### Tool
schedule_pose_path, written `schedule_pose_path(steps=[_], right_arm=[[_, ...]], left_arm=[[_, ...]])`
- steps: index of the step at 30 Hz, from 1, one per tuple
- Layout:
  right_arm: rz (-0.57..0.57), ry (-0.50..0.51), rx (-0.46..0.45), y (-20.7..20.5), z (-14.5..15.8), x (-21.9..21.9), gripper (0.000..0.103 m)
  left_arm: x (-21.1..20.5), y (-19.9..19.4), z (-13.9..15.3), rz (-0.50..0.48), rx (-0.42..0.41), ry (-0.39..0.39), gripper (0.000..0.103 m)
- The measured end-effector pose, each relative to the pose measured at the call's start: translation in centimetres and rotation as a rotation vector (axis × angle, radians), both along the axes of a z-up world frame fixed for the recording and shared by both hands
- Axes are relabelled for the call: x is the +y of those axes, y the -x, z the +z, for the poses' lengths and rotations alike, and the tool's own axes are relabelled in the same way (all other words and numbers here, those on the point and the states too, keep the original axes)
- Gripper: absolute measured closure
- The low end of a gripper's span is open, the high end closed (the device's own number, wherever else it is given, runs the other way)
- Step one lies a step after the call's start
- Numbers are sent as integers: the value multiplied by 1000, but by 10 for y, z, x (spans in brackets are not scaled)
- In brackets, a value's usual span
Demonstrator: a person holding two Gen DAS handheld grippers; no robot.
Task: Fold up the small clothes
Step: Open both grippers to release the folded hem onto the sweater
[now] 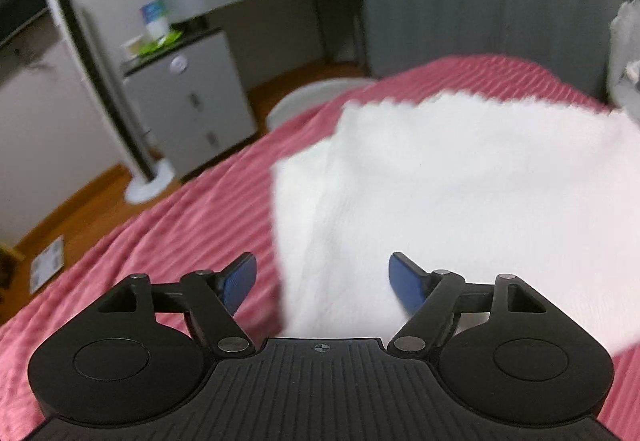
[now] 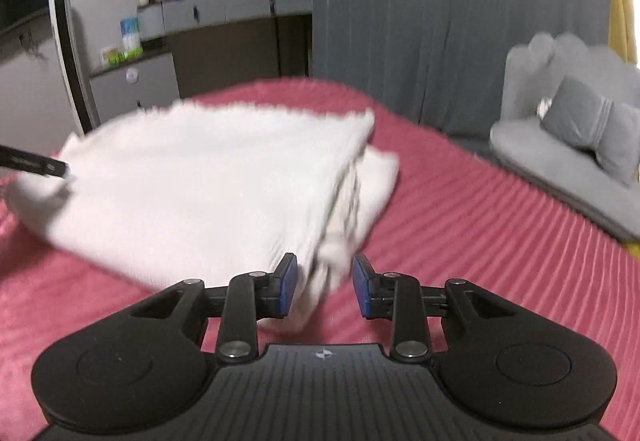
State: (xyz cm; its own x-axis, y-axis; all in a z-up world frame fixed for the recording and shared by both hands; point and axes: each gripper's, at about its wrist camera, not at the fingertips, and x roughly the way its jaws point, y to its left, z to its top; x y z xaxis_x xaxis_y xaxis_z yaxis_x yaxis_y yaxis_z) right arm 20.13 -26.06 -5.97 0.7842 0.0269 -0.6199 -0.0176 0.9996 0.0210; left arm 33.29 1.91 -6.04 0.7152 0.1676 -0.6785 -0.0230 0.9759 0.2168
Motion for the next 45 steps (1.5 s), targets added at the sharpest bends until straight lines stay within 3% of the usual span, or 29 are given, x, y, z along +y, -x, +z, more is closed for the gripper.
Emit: schedule_pose_path(steps=[2,4,6,8,13,19,27,34,40,45], right_arm=[[-33,75,39,-6,-9,0,74],[-132,220,102,-22,-15,1,74],[-186,171,131,-22,-8,-10,74],[-173,101,105,-9,8,-11,74],[-72,128,54,29,28,19,74],[-67,92,79,50,25,43,74],[-50,106,76,48,26,72,74],[-59,62,104,46,11,80,74],[-70,26,122,43,1,78,73],[-84,2,115,41,0,70,69]], left_arm=[[6,7,-5,16,30,-66,21],[8,19,-2,10,0,-120,20],[10,28,3,-3,-4,-117,19],[15,34,7,5,1,-79,19],[20,44,10,9,17,-9,19],[23,57,12,-16,14,60,19],[37,60,5,-14,23,132,19],[53,66,1,-72,50,341,19],[50,65,-4,-101,69,425,19],[61,58,-12,-39,92,530,19]])
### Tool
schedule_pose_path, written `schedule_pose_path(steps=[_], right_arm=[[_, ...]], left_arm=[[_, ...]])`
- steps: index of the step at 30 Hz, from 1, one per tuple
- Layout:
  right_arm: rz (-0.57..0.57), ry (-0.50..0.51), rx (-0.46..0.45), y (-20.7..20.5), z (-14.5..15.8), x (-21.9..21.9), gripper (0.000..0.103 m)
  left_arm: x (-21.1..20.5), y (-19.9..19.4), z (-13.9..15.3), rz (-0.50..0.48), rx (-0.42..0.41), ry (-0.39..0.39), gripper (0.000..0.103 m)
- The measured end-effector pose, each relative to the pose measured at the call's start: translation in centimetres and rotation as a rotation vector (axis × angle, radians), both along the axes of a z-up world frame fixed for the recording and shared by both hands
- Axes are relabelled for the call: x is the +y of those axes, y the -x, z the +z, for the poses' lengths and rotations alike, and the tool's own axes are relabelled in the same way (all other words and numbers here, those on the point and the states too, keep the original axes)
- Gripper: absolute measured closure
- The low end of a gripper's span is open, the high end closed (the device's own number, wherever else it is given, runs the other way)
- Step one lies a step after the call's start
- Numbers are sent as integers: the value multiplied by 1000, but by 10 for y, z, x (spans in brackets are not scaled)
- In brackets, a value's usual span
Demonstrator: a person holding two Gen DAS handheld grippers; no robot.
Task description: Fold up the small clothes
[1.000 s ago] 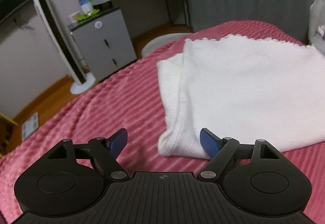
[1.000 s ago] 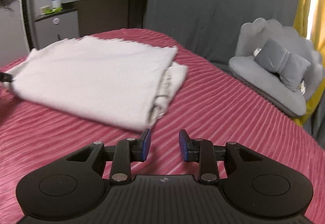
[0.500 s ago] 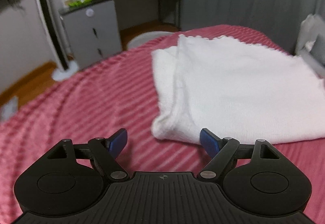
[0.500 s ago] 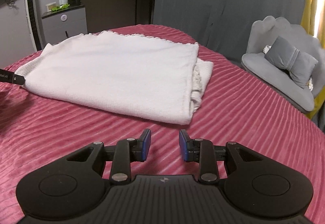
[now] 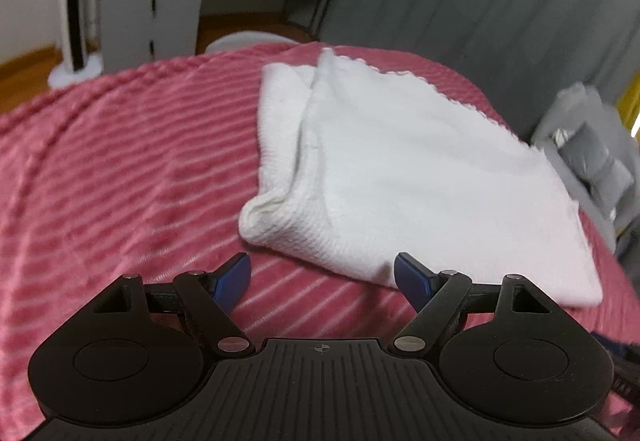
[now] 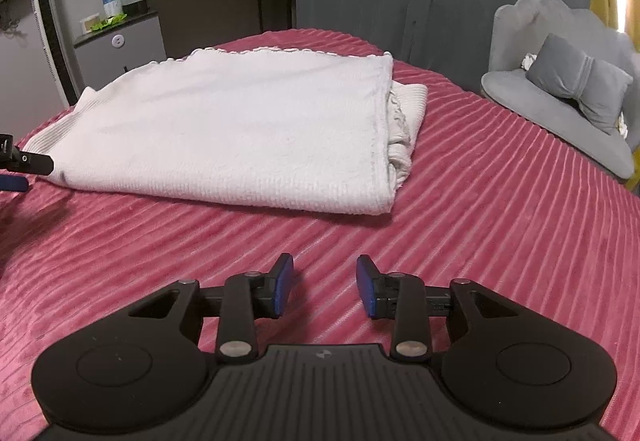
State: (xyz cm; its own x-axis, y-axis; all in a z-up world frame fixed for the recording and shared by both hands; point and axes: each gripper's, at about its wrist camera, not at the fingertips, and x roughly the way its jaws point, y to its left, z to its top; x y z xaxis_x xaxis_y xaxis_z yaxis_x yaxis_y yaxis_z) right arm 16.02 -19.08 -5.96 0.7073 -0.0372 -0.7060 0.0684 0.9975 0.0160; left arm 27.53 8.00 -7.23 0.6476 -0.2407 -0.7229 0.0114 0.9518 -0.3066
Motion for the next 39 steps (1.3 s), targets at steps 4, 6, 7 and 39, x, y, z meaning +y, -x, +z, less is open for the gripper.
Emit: schedule_pose_path(steps=[4,6,7,39], right_arm=[[-13,-20,-12,-2,-2,-9,69],[-36,-60,-9,-7,-3,-16,69],[-50,-83,-10,-10,-3,-20,69],[-32,-202,-7,-68,-10,-50,84]], left_arm=[[9,-5,-4,35,4,55,19],[9,-7,-4,43,-5,69,19],[9,-9,-5,43,-9,75,19],[-4,-29,-13,56,-19,39,73]])
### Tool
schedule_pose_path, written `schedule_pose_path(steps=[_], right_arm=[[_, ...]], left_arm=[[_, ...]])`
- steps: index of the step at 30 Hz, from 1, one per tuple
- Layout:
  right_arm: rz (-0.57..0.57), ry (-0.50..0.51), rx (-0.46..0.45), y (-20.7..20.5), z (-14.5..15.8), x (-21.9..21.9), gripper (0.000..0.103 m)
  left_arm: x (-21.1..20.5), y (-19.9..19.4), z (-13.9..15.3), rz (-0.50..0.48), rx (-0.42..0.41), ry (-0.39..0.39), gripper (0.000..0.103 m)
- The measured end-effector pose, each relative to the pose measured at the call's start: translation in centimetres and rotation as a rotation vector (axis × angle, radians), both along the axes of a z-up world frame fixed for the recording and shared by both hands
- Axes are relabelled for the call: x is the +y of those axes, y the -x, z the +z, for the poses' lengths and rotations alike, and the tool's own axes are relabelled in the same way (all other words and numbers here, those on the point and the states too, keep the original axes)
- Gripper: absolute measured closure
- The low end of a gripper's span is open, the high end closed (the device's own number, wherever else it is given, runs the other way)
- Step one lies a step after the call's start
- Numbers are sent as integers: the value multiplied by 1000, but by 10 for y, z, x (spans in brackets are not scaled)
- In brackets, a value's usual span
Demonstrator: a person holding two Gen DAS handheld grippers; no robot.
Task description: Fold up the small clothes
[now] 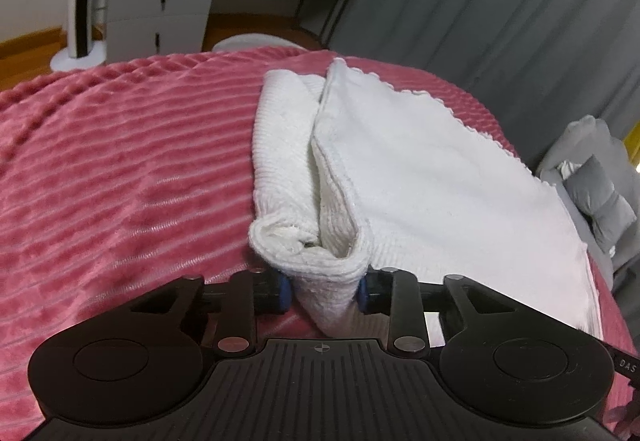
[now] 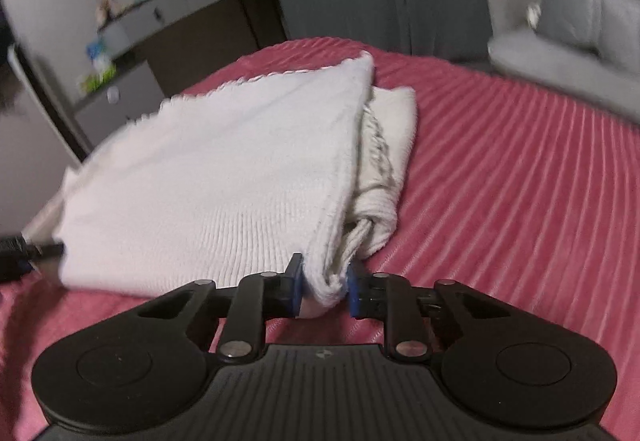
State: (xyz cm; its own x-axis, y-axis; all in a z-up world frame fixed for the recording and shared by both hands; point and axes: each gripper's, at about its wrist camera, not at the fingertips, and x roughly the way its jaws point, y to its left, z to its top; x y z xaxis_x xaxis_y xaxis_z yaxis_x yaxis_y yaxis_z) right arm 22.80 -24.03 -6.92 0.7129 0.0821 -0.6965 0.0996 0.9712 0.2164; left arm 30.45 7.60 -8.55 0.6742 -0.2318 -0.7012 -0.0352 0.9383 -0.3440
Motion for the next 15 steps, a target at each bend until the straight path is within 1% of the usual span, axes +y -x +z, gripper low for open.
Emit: schedule_pose_path(steps=[1,5,10,15], right_arm=[[6,27,2,0,1,4,85],[28,121,2,0,5,17,88],[31,143,-2,3,8,19,89],[43,191,-17,6,11,21,90]], left_arm=[[-1,-1,1,1,0,-1,75],[-2,0,3,2,1,1,80],[1,1,6,-5,-3,7,84],[5,3,11,-13,-15,25,87]])
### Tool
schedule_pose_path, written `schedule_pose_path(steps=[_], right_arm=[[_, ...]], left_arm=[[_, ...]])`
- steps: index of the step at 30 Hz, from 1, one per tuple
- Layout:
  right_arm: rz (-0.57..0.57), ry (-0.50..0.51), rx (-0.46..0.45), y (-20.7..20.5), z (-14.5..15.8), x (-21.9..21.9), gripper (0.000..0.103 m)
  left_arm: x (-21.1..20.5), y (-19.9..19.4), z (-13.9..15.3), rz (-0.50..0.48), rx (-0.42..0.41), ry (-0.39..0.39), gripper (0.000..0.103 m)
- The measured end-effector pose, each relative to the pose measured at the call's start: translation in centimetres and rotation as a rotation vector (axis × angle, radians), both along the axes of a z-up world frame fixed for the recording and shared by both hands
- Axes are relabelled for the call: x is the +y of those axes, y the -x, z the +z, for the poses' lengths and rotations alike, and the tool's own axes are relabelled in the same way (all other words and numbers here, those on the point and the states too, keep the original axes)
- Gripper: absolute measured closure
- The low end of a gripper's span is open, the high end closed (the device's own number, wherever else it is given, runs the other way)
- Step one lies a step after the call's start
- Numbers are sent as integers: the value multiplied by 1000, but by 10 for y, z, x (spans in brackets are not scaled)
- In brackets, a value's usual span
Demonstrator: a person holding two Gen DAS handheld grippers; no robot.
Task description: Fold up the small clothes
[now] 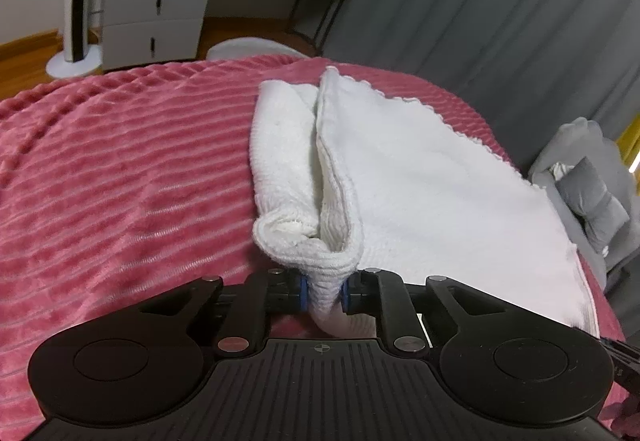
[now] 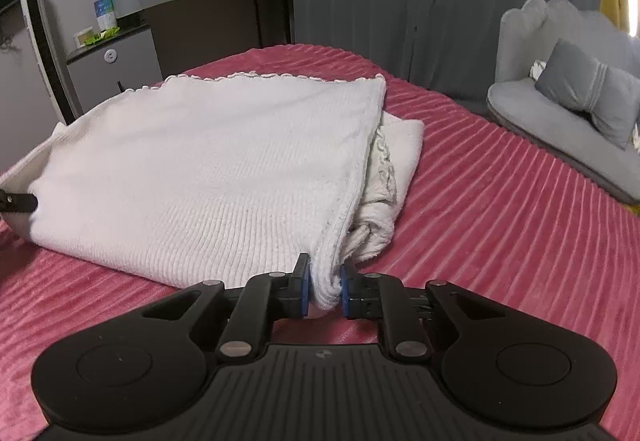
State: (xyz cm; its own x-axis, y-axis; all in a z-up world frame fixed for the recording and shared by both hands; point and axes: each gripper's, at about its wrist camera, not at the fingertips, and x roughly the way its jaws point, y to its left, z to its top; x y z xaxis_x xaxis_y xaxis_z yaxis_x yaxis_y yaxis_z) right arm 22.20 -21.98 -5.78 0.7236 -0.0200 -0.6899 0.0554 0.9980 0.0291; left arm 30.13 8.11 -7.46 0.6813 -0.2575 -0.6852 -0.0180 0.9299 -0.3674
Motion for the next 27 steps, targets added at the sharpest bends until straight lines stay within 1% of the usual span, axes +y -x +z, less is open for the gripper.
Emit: schedule_pose_path(steps=[3,7,8,10,11,13,14,15,16,17,18,19,20,21,23,25,27], right_arm=[[-2,14,-13,3,1,-1,91],[-11,46,-43,11,5,-4,91],[-16,58,-50,13,5,-5,91],[-23,65,-41,13,2,-8,91],[-28,71,-27,12,-2,-9,91],[-23,78,2,10,-8,-8,90],[-24,89,-1,11,-8,-8,90],[-22,101,-5,13,-7,-7,89],[-27,111,-7,14,-5,-8,81],[-38,111,-9,15,-3,-10,74],[-50,103,-10,17,-1,-13,74],[-65,88,-16,19,2,-17,73],[-77,72,-27,22,5,-21,73],[-87,57,-43,24,9,-23,73],[-102,58,-87,30,16,-22,73],[-77,72,-114,31,19,-15,73],[-42,91,-119,28,20,-5,73]], left_arm=[[4,3,7,0,-19,35,89],[7,12,15,-32,-54,70,89],[8,12,14,-36,-49,62,89],[9,10,4,-29,-19,11,89],[12,9,-3,-15,6,6,89],[17,9,-15,11,47,33,87],[16,10,-16,12,43,26,85],[13,10,-15,8,35,1,82],[9,10,-12,0,34,-28,79],[6,9,-10,-2,36,-40,77],[5,9,-7,1,35,-40,77],[4,9,-4,5,30,-40,74],[3,9,-2,10,23,-40,74],[2,8,-1,12,20,-39,74],[0,8,-2,7,20,-46,70],[-2,10,-4,3,24,-63,69],[-3,11,-4,3,26,-62,67]])
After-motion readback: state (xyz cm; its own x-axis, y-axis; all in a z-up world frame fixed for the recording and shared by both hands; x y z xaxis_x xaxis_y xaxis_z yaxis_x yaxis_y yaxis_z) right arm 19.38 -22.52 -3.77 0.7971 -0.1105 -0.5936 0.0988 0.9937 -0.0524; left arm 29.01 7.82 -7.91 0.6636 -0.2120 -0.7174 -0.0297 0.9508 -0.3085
